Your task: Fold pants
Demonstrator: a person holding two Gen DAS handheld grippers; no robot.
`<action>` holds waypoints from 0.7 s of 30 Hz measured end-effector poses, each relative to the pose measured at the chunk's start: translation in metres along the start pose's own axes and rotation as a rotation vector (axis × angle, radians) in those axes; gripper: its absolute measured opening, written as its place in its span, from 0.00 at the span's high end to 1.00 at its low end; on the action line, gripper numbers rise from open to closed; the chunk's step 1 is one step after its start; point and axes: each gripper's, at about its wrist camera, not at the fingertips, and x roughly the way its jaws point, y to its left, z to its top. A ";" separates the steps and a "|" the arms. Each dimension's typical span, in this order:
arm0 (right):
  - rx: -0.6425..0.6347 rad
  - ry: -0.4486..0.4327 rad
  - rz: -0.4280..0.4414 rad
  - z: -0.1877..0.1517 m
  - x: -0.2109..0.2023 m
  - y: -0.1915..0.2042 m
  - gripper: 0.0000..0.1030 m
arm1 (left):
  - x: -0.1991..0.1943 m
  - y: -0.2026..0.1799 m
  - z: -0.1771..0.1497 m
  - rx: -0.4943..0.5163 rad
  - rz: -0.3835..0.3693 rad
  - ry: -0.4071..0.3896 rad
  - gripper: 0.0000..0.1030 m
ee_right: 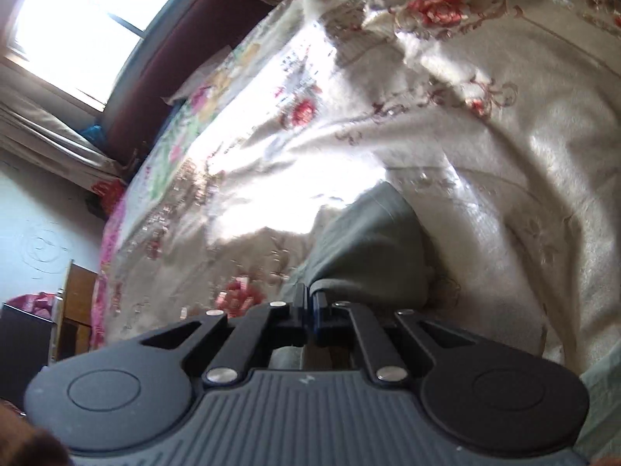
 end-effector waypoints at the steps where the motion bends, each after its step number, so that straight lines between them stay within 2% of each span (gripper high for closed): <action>1: 0.004 -0.009 0.016 0.003 -0.018 0.005 0.97 | -0.005 0.001 0.003 0.006 -0.002 -0.010 0.53; 4: 0.016 -0.050 0.036 0.007 -0.080 0.015 0.97 | -0.025 0.002 0.011 0.025 -0.024 -0.041 0.53; 7: 0.027 -0.105 -0.021 0.001 -0.131 0.011 0.97 | -0.039 -0.003 0.012 0.063 -0.065 -0.059 0.52; 9: 0.038 -0.126 -0.096 -0.010 -0.151 -0.005 0.97 | -0.040 -0.012 0.008 0.101 -0.085 -0.062 0.49; 11: 0.070 -0.103 -0.195 -0.028 -0.149 -0.034 0.96 | -0.030 -0.024 0.000 0.137 -0.092 -0.048 0.46; 13: 0.100 -0.041 -0.303 -0.049 -0.131 -0.066 0.96 | -0.017 -0.036 -0.010 0.179 -0.094 -0.024 0.46; 15: 0.118 0.005 -0.361 -0.068 -0.118 -0.089 0.96 | -0.006 -0.048 -0.021 0.227 -0.069 -0.004 0.47; 17: 0.152 0.008 -0.375 -0.079 -0.114 -0.099 0.96 | -0.004 -0.055 -0.026 0.263 -0.046 -0.020 0.48; 21: 0.168 -0.046 -0.318 -0.074 -0.125 -0.089 0.96 | -0.005 -0.054 -0.019 0.257 -0.051 -0.021 0.68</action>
